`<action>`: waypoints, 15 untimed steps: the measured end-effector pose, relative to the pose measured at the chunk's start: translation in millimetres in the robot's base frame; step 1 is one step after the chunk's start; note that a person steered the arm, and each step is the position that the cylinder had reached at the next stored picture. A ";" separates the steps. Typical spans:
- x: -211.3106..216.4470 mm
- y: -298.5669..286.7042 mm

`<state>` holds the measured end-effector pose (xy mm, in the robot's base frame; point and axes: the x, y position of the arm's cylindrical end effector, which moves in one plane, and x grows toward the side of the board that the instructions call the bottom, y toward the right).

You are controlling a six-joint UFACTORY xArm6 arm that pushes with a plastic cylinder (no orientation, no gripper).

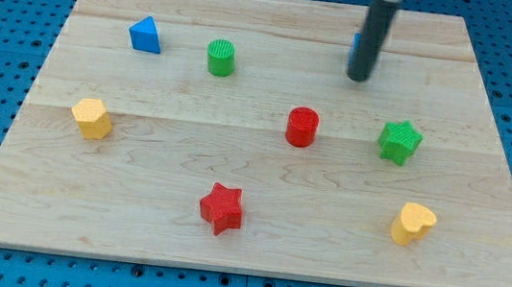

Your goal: Push the red circle up and left a bit

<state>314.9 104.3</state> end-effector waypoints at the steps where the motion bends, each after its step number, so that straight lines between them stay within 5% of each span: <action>1: -40.7 -26.3; 2: -54.3 -63.8; 3: -44.3 27.6; 4: 0.4 53.4; 5: -10.1 20.4; 6: 20.7 -49.3; 8: 153.6 9.7; 9: 168.7 -39.6; 10: 138.9 -67.1; 12: 151.3 -30.6; 15: 120.4 -51.9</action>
<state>435.3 52.4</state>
